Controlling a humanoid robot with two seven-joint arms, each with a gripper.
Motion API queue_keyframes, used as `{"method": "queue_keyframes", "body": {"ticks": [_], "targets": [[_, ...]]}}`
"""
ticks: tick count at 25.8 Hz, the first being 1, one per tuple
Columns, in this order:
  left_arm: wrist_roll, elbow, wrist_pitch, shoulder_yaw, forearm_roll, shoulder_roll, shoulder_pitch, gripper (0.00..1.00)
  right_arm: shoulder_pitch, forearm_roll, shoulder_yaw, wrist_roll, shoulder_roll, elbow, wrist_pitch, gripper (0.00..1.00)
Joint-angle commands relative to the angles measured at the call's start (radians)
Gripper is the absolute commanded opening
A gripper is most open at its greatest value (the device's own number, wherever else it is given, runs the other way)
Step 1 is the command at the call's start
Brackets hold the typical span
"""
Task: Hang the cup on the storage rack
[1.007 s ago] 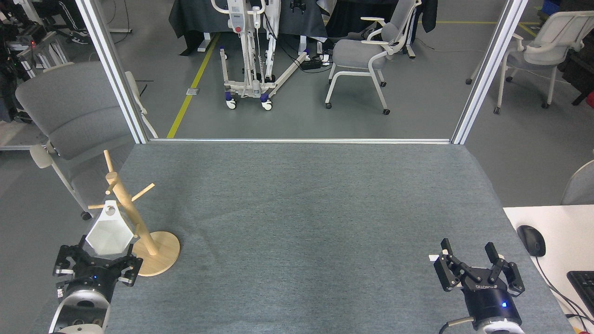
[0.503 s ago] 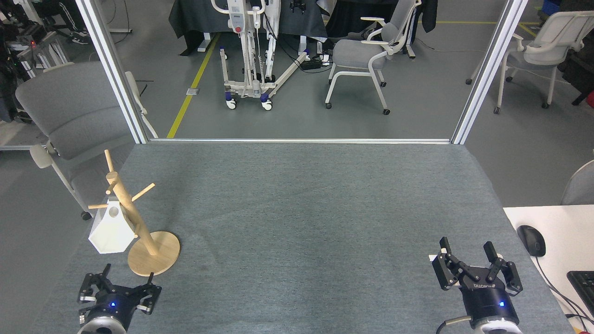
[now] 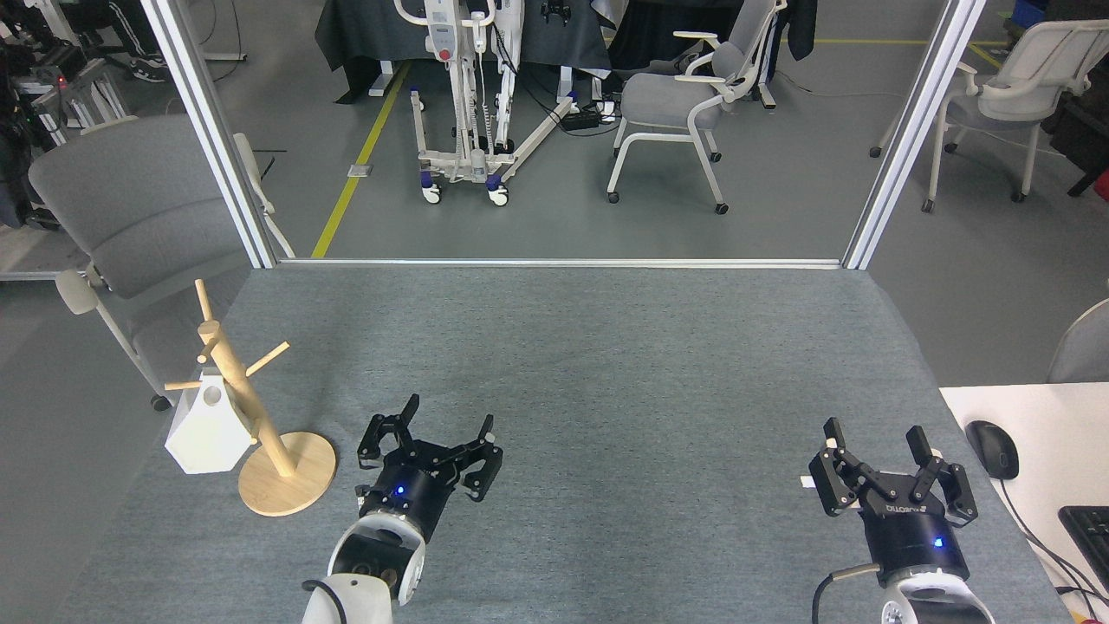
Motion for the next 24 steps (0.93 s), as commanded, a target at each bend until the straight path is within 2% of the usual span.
{"method": "queue_keyframes", "body": {"ticks": [1, 5, 9, 12, 24], "targets": [[-0.018, -0.006, 0.082, -0.073, 0.052, -0.002, -0.076, 0.98, -0.015, -0.001, 0.002, 0.000, 0.002, 0.003, 0.001, 1.00], [-0.017, -0.038, 0.117, -0.070, 0.054, 0.001, -0.060, 0.98, -0.024, -0.001, 0.003, 0.000, -0.001, 0.010, 0.000, 1.00], [-0.006, -0.118, 0.113, -0.071, 0.055, 0.004, 0.051, 0.98, -0.088, -0.002, 0.005, -0.001, 0.001, 0.099, -0.002, 1.00], [-0.011, -0.181, 0.113, -0.073, 0.055, 0.004, 0.117, 0.98, -0.107, -0.004, 0.003, 0.000, -0.002, 0.121, -0.002, 1.00], [-0.015, -0.183, 0.119, -0.070, 0.113, 0.004, 0.122, 0.98, -0.082, -0.004, 0.010, 0.002, 0.013, 0.111, -0.012, 1.00]]}}
